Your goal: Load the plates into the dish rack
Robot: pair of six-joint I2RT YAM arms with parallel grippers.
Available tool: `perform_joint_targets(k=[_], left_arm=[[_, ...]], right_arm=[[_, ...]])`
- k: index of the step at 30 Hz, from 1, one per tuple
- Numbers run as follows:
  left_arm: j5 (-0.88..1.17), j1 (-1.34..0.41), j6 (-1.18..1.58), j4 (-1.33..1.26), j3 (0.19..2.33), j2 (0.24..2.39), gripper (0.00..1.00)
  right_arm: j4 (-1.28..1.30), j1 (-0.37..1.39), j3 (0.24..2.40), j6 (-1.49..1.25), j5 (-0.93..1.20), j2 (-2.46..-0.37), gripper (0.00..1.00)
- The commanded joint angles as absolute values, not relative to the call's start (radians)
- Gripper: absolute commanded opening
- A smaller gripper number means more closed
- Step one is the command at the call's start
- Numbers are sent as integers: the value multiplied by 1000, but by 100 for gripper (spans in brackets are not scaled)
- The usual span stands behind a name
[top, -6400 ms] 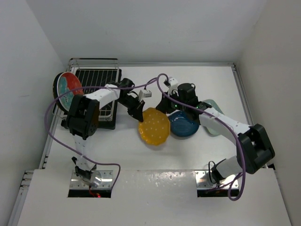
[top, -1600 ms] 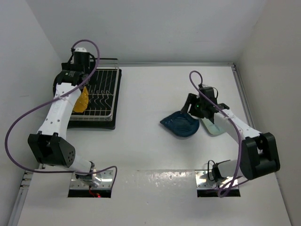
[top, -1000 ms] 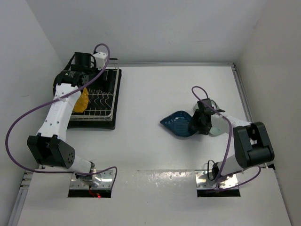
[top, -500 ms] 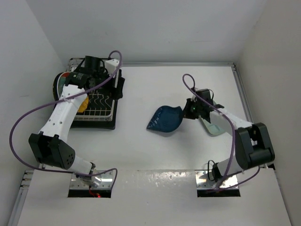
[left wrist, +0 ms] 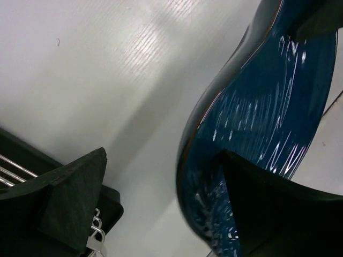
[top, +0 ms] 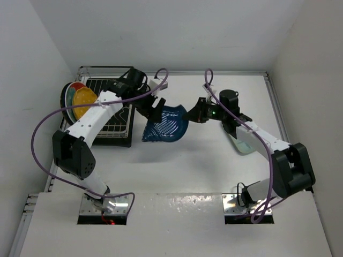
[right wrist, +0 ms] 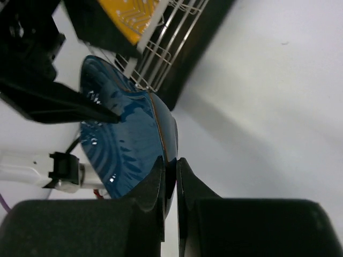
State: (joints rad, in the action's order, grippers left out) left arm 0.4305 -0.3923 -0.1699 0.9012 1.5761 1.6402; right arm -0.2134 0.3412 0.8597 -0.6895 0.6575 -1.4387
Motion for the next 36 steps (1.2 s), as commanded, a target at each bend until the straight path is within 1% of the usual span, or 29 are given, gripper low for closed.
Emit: perform_joint_targets(k=[1, 3, 4, 5, 7, 8, 11, 12, 13, 14, 15, 17, 18, 21, 22, 25, 27, 28, 31, 32, 36], left_arm=[[454, -403, -164, 894, 1637, 1637, 78], [454, -403, -164, 894, 1637, 1637, 62], [466, -403, -164, 894, 1637, 1637, 52], [466, -403, -164, 894, 1637, 1637, 27], [466, -393, -164, 894, 1637, 1628, 5], [466, -393, -164, 894, 1637, 1628, 0], [466, -371, -152, 904, 1658, 1605, 0], [445, -345, -140, 904, 1678, 1605, 0], [427, -335, -130, 904, 1693, 1592, 0], [407, -319, -111, 904, 1709, 1579, 0], [366, -286, -98, 904, 1727, 1578, 0], [325, -244, -71, 913, 1795, 1566, 0], [280, -201, -60, 913, 1818, 1556, 0], [149, -146, 4, 913, 1902, 1530, 0], [6, -124, 23, 904, 1914, 1514, 0], [-200, -112, 43, 894, 1924, 1502, 0], [-409, -112, 54, 868, 1863, 1471, 0], [-458, -112, 66, 856, 1862, 1462, 0], [-590, -112, 77, 806, 1743, 1440, 0], [-668, -121, 77, 792, 1694, 1440, 0], [-796, -121, 77, 713, 1615, 1422, 0]], right_arm=[[-518, 353, 902, -850, 773, -1434, 0], [-534, 356, 905, -857, 776, -1439, 0], [-535, 356, 908, -856, 776, -1450, 0], [-537, 359, 910, -856, 775, -1450, 0], [-548, 365, 910, -865, 765, -1457, 0], [-551, 367, 910, -870, 759, -1459, 0], [-536, 376, 928, -876, 733, -1471, 0], [-522, 377, 934, -870, 717, -1477, 14], [-512, 383, 939, -865, 707, -1480, 24], [-482, 383, 962, -848, 697, -1486, 57], [-471, 385, 965, -848, 689, -1486, 74], [-434, 391, 980, -842, 645, -1486, 97], [-422, 388, 982, -839, 631, -1483, 100], [-377, 390, 976, -818, 548, -1463, 100], [-358, 391, 960, -812, 505, -1450, 100], [-316, 391, 948, -785, 445, -1425, 100], [-293, 393, 931, -764, 427, -1413, 100], [-285, 393, 925, -759, 422, -1411, 100], [-264, 394, 911, -749, 407, -1405, 100], [-265, 393, 907, -749, 407, -1402, 100], [-265, 393, 905, -747, 406, -1402, 100]])
